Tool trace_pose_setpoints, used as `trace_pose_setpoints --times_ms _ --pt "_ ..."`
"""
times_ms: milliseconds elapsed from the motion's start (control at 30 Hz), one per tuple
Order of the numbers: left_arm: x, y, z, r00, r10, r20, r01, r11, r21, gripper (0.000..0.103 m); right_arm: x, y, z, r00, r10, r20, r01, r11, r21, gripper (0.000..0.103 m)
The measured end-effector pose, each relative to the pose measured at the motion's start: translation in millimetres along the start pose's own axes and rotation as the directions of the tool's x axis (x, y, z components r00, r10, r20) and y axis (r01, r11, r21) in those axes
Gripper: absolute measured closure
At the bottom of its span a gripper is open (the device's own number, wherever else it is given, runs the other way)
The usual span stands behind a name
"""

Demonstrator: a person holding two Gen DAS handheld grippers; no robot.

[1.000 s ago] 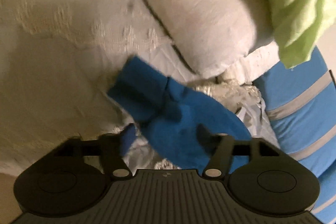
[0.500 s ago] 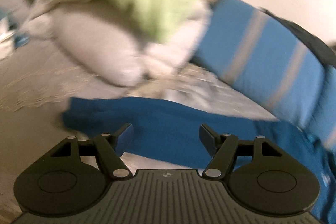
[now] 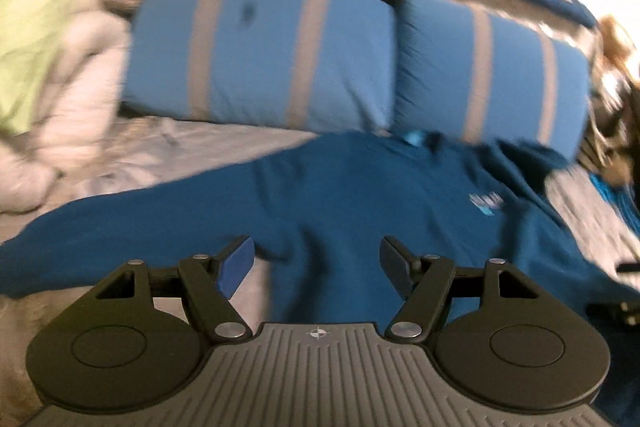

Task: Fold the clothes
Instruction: 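Withdraw the left gripper and move the right gripper toward the other sleeve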

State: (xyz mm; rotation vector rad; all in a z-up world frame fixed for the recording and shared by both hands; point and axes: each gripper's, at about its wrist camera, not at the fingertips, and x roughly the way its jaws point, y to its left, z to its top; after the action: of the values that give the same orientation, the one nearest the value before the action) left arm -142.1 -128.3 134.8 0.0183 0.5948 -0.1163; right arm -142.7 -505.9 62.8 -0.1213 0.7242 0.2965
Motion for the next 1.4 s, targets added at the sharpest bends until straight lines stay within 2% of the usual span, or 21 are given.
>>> trace_pose_setpoints --times_ms 100,300,400,567,667,767,1100,1400 --pt "13.3 -22.5 -11.0 1.000 0.000 -0.013 0.001 0.997 0.076 0.034 -1.4 -0.6 -0.3 1.000 0.004 0.005 -0.004 1.000 0.008 0.000" --pt "37.1 -38.7 -25.5 0.996 -0.015 -0.085 0.027 0.991 0.133 0.034 -1.8 -1.8 -0.8 1.000 -0.005 0.010 0.005 1.000 0.016 0.000" --pt "41.4 -35.3 -26.5 0.993 -0.050 -0.107 0.063 0.990 0.123 0.034 -1.0 -0.8 -0.2 1.000 -0.011 0.008 0.011 1.000 0.006 0.000" --pt "44.5 -34.9 -28.0 0.990 -0.060 -0.126 0.076 0.989 0.125 0.034 -1.5 -2.8 0.0 1.000 -0.002 0.007 0.002 1.000 0.018 0.000" --pt "44.4 -37.7 -29.2 0.990 -0.065 -0.124 0.082 0.987 0.139 0.034 -1.5 -8.6 2.3 1.000 0.026 -0.010 -0.026 0.998 0.048 0.000" --pt "45.1 -38.3 -29.0 0.989 -0.070 -0.127 0.087 0.987 0.135 0.034 -5.9 -21.6 6.2 1.000 0.019 0.003 -0.019 0.996 0.091 0.000" --pt "46.0 -33.9 -27.8 0.987 -0.098 -0.124 0.110 0.989 0.098 0.034 -29.0 -92.7 45.8 0.985 -0.142 0.096 0.126 0.980 0.151 0.000" --pt "46.0 -34.5 -28.0 0.988 -0.097 -0.121 0.110 0.988 0.106 0.034 -13.7 -138.5 69.9 0.960 -0.253 0.122 0.227 0.955 0.190 0.000"
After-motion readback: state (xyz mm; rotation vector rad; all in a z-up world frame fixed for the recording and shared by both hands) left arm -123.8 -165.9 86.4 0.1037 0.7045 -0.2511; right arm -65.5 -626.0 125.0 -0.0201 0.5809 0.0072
